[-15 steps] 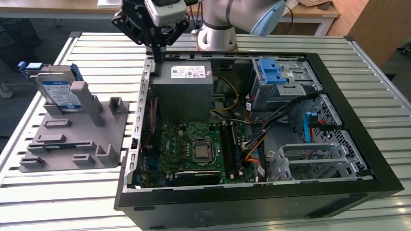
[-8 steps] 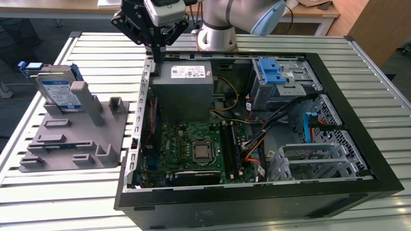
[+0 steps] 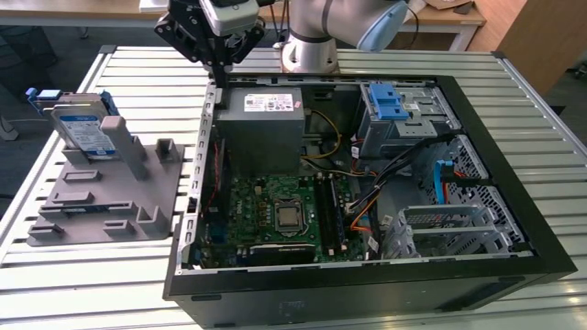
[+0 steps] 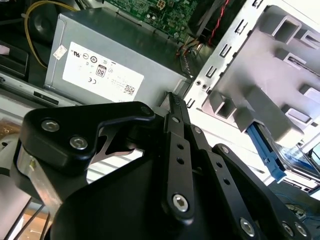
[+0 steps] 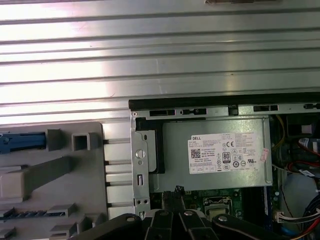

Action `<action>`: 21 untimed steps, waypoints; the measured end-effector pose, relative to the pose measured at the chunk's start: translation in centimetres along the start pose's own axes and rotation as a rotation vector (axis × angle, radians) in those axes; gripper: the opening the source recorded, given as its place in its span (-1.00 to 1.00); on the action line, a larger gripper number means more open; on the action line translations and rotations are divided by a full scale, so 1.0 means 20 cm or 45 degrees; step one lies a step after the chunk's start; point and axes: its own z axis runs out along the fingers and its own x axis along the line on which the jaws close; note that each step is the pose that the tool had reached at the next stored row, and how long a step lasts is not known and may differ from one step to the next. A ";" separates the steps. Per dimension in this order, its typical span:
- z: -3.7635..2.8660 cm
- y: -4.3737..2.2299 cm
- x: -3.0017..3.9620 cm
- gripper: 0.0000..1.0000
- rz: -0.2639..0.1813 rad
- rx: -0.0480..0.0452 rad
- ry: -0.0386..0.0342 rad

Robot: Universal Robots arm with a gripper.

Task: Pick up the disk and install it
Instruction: 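Reach for the disk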

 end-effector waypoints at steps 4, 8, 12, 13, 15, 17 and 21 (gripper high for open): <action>0.002 0.023 0.019 -0.79 0.000 0.000 -0.0001; 0.002 0.029 0.032 -0.79 0.000 0.000 0.0000; 0.003 0.029 0.033 -0.79 0.000 0.000 0.0000; 0.003 0.029 0.033 -0.79 0.000 0.000 0.0000; 0.003 0.033 0.038 -0.79 0.000 0.000 -0.0001; 0.004 0.053 0.045 -0.79 0.000 0.000 0.0000; 0.006 0.093 0.092 -0.79 0.000 0.000 0.0004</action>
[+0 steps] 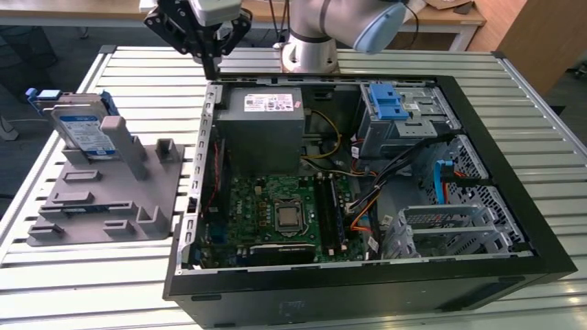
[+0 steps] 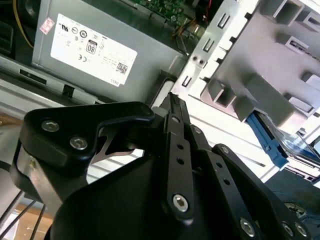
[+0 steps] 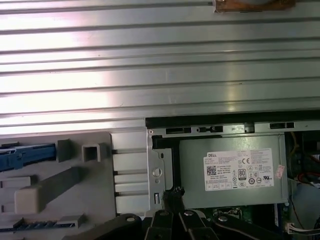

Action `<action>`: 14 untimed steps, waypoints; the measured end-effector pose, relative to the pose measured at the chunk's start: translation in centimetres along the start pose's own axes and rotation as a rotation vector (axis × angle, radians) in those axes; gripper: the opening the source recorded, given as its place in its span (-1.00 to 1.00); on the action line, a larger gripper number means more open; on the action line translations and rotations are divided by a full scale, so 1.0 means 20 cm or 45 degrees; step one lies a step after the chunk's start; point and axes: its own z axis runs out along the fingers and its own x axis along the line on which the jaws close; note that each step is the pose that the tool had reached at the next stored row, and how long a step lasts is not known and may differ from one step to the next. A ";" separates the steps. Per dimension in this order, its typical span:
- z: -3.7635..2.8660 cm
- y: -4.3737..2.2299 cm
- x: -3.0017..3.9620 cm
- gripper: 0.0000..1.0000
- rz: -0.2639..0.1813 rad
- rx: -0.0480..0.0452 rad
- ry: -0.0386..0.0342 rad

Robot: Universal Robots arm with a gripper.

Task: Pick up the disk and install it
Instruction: 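Reach for the disk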

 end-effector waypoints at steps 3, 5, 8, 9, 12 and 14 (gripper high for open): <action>0.002 0.026 0.043 -0.79 0.000 0.000 0.0007; 0.002 0.039 0.071 -0.79 0.000 0.000 0.0013; 0.003 0.054 0.117 -0.79 0.000 0.000 0.0015; 0.003 0.059 0.132 -0.79 0.000 0.000 0.0015; 0.004 0.071 0.175 -0.79 0.000 0.000 0.0015; 0.006 0.078 0.202 -0.79 0.000 0.000 0.0015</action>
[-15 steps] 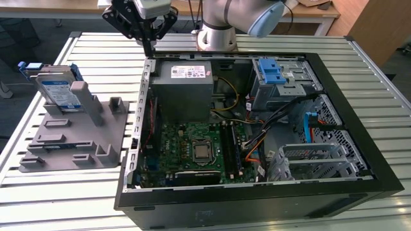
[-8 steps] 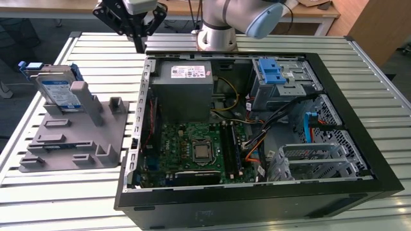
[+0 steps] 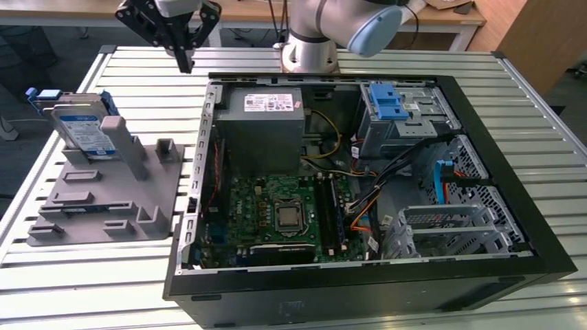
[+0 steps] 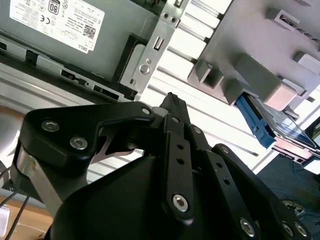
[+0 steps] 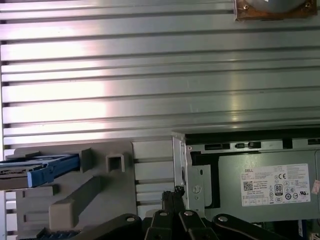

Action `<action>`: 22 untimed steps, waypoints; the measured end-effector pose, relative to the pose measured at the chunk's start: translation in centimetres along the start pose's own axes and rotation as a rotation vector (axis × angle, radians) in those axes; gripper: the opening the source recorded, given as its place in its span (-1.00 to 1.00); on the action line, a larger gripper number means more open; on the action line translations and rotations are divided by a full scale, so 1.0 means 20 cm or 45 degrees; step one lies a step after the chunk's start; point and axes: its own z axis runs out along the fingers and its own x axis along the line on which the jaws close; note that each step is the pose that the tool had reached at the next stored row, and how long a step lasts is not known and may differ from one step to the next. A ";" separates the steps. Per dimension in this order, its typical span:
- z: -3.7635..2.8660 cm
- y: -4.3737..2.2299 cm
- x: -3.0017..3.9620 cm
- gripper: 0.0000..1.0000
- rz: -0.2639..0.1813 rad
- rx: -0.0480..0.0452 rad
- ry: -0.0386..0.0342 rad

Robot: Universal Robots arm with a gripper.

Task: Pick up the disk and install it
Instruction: 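Reach for the disk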

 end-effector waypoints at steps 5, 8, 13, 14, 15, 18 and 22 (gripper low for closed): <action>0.004 0.015 0.062 -0.79 0.000 0.000 -0.0001; 0.004 0.016 0.066 -0.79 0.000 0.000 -0.0001; 0.004 0.015 0.068 -0.79 0.000 0.000 -0.0001; 0.004 0.015 0.068 -0.79 0.000 0.000 -0.0001; 0.004 0.015 0.068 -0.79 0.000 0.000 -0.0001; 0.005 0.015 0.073 -0.79 0.000 0.000 -0.0001; 0.006 0.015 0.083 -0.79 0.000 0.000 -0.0001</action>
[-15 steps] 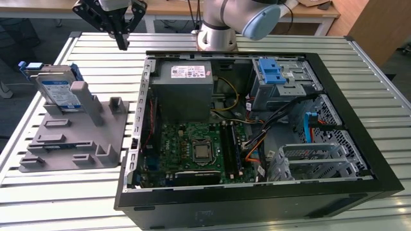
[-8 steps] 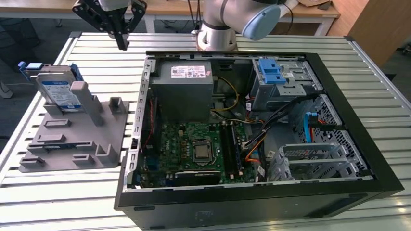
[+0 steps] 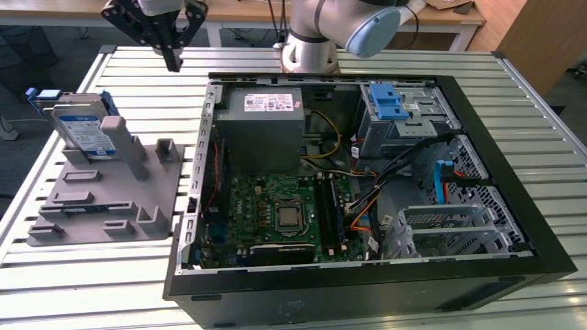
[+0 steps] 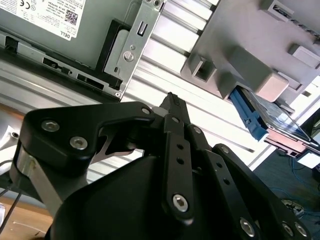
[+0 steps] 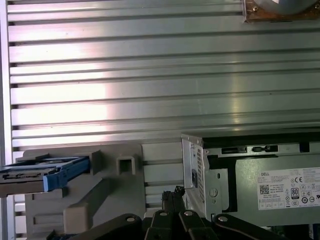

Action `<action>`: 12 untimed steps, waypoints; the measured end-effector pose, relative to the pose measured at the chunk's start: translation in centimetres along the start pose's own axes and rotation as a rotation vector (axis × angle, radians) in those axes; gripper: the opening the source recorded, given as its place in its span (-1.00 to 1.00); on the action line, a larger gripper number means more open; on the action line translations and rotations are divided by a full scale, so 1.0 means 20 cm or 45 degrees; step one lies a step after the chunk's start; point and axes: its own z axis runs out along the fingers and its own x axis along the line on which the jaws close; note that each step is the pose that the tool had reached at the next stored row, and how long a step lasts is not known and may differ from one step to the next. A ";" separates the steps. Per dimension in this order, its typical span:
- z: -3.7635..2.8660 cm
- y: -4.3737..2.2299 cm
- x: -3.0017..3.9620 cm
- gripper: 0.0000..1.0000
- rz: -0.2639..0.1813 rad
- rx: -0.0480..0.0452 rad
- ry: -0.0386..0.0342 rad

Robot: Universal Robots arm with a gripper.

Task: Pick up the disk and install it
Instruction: 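Reach for the disk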

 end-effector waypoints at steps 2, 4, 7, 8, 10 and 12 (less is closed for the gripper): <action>0.001 0.001 0.006 -0.79 0.000 0.000 0.0000; 0.001 0.003 0.014 -0.79 0.000 0.000 0.0000; 0.003 0.005 0.028 -0.79 0.000 0.000 0.0000; 0.003 0.006 0.033 -0.79 0.000 0.000 0.0001; 0.005 0.008 0.043 -0.79 0.000 0.000 0.0000; 0.006 0.012 0.055 -0.79 0.000 0.000 0.0001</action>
